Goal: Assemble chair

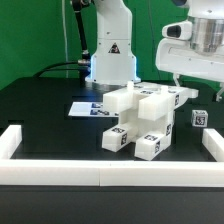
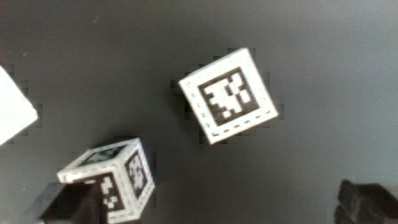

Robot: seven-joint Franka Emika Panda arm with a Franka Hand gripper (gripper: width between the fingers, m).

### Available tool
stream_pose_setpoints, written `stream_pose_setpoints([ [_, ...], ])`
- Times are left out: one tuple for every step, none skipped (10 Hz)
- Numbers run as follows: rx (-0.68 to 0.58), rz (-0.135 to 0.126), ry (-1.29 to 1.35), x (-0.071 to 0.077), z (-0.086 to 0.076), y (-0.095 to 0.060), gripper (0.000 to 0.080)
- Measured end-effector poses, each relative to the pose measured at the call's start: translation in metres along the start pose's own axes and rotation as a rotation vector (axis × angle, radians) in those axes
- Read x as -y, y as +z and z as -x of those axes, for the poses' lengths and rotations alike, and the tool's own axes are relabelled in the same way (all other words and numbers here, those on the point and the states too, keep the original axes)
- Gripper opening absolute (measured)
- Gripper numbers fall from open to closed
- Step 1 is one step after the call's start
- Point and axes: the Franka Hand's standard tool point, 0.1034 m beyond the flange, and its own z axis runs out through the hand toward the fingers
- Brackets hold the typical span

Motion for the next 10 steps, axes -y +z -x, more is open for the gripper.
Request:
stream_pose_setpoints([
  [-0.001, -0.002, -0.003, -0.002, -0.005, -0.001, 0.0649],
  [-0.003, -0.005, -0.003, -0.002, -0.009, -0.003, 0.0649],
  [-0.005, -0.007, 0.0, -0.001, -0.012, -0.004, 0.0649],
  [-0.008, -0.008, -0.01, -0.002, -0.015, -0.005, 0.0649],
  [-0.01, -0.007, -0.015, -0.004, -0.02, -0.004, 0.0649],
  [-0.011, -0.006, -0.014, -0.004, -0.023, -0.003, 0.0649],
  [-0.01, -0.004, -0.016, -0.005, -0.025, -0.002, 0.0649],
  [-0.01, -0.002, -0.02, -0.007, -0.027, -0.001, 0.0649],
  [-0.011, -0.002, -0.021, -0.008, -0.03, -0.001, 0.0649],
  [-0.014, -0.004, -0.023, -0.009, -0.033, -0.002, 0.0649],
])
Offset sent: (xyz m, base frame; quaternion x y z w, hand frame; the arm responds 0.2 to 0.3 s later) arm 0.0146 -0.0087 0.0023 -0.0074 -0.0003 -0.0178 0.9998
